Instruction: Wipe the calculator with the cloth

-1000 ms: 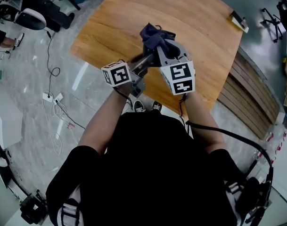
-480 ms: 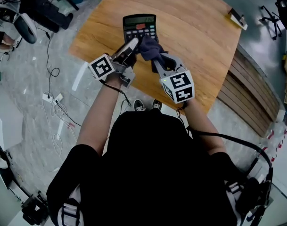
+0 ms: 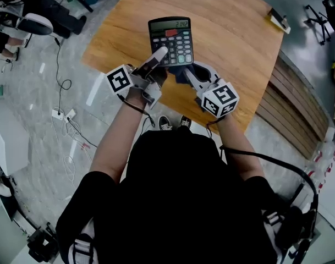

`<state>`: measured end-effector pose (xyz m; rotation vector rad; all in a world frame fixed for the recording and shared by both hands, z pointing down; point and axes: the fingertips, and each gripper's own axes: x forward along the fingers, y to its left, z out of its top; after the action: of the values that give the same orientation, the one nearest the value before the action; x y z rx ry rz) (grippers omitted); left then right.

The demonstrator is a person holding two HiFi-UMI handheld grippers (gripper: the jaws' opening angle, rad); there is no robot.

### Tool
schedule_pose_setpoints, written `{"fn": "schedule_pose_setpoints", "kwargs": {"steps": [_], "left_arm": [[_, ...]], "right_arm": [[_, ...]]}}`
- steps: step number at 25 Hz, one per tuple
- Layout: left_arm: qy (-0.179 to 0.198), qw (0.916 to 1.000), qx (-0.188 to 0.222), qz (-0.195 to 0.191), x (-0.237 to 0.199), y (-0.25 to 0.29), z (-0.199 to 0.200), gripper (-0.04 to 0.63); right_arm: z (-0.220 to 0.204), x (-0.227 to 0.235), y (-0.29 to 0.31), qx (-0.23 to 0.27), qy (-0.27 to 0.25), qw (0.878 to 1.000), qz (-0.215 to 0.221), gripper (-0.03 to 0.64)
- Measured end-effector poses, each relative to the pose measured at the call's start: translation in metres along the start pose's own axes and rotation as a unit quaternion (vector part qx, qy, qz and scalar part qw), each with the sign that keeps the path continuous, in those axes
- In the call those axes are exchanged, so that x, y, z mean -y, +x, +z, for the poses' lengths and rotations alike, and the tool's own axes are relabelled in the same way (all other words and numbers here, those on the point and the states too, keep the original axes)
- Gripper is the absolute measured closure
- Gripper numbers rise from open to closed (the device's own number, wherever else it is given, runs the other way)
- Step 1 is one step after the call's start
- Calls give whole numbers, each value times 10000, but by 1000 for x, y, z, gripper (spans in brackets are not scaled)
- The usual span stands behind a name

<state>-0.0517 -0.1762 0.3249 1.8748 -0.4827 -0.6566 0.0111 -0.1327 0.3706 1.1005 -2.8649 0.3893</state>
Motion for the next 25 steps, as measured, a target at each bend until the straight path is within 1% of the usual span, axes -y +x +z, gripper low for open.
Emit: {"fn": "schedule_pose_setpoints", "kwargs": {"steps": [3,5,7,11,13,16,21,23,25], "left_arm": [[-413,9989,-97,-200,1,0,-9,523],[-557,9978,-190,-316,3,0,-15,523],[-659,9966,-308,-377,5,-1,-21,523],[-841,9934,-565,-546,8,-4,-35,523],[-939,9908,-676,-702,12,-6,-41,523],[-981,9889,-746,-826,16,-6,-39,523],[-966,9898,-695,-789,15,-2,-28,523],[-903,9909,-630,-771,13,-2,-34,523],[-882,9918,-528,-760,6,-1,-37,523]], "right_arm": [[9,-1,-4,514,246,9976,386,554],[15,3,-7,787,456,9942,579,554],[21,12,-8,970,605,9916,598,554],[34,36,-2,1204,709,9890,492,554],[40,41,0,1326,791,9862,592,554],[43,31,5,1392,925,9814,947,554],[30,-10,10,1183,867,9748,1683,554],[22,-16,-8,1172,837,9723,1839,554],[13,-11,-27,1198,800,9714,1887,554]]}}
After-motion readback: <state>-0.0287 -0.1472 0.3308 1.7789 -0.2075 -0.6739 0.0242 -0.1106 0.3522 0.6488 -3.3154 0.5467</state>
